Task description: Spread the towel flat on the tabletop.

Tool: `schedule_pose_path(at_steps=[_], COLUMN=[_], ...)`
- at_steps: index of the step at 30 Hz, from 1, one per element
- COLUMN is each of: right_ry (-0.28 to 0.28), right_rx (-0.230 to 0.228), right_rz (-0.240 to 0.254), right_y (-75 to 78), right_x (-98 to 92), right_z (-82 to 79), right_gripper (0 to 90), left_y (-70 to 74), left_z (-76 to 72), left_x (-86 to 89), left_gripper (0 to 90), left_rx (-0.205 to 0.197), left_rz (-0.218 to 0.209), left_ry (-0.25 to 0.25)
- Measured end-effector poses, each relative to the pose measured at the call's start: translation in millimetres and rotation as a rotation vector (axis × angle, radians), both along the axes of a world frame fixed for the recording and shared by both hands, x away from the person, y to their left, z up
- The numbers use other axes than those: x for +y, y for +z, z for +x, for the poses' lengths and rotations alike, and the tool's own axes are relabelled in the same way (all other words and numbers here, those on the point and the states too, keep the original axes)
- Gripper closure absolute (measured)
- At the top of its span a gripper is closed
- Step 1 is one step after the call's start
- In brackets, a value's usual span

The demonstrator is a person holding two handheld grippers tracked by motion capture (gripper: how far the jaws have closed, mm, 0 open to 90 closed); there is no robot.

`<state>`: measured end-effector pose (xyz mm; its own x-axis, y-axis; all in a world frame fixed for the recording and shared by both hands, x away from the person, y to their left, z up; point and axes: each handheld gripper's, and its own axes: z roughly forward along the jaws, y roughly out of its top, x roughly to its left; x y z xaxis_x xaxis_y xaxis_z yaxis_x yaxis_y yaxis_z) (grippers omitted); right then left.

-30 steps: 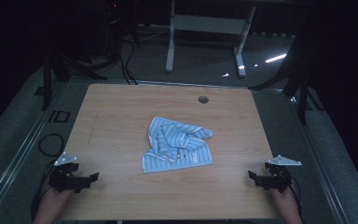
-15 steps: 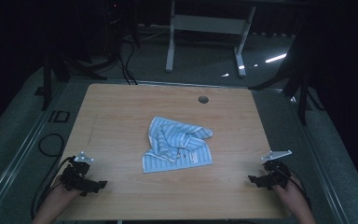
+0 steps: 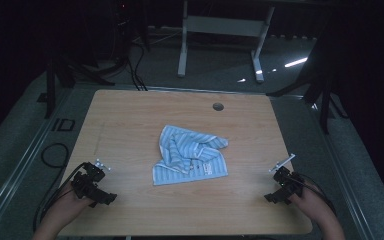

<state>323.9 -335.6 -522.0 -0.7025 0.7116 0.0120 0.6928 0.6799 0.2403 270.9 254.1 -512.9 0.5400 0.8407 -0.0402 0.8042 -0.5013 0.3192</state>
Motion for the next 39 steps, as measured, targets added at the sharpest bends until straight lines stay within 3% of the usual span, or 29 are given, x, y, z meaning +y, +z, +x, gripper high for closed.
schedule_pose_path(at_steps=[5, 11, 15, 16, 21, 24, 25, 27, 30, 39], right_ry=[0.022, 0.036, 0.063, 0.070, 0.096, 0.127, 0.135, 0.147, 0.178, 0.252], right_rx=[0.026, 0.054, 0.045, 0.033, 0.035, 0.047, 0.049, 0.053, 0.022, -0.008], right_rz=[0.003, -0.007, -0.004, -0.002, 0.013, -0.011, -0.014, -0.015, -0.023, -0.014], right_y=[2.2, 2.4, 3.7, 3.9, 4.1, 2.7, 2.5, 3.5, 5.2, 9.1], right_x=[5.1, 10.6, 16.5, 17.6, 28.7, 37.1, 39.9, 45.3, 55.2, 83.9], right_z=[4.0, 8.9, 8.5, 8.9, 12.9, 16.7, 18.5, 22.2, 26.8, 42.4], right_gripper=[14.0, 14.1, 12.9, 13.0, 13.6, 14.3, 15.0, 19.4, 23.3, 35.4], left_y=[1.5, -4.3, -1.4, -0.1, -2.6, -4.3, -4.6, -5.5, -6.5, -3.2], left_z=[3.6, 8.7, 13.3, 15.9, 22.6, 25.2, 26.4, 28.3, 29.9, 39.1], left_x=[-7.6, -23.3, -31.7, -35.3, -47.5, -58.0, -61.3, -68.1, -79.6, -111.5], left_gripper=[5.5, 5.5, 5.4, 5.4, 5.5, 10.3, 15.3, 15.6, 19.9, 25.0], left_rx=[-0.003, 0.025, -0.001, -0.028, -0.011, -0.017, -0.018, -0.013, -0.018, -0.048], left_rz=[-0.056, -0.017, -0.036, -0.038, -0.060, -0.046, -0.048, -0.058, -0.053, -0.056], left_ry=[-0.029, -0.074, -0.077, -0.064, -0.083, -0.126, -0.135, -0.171, -0.208, -0.260])
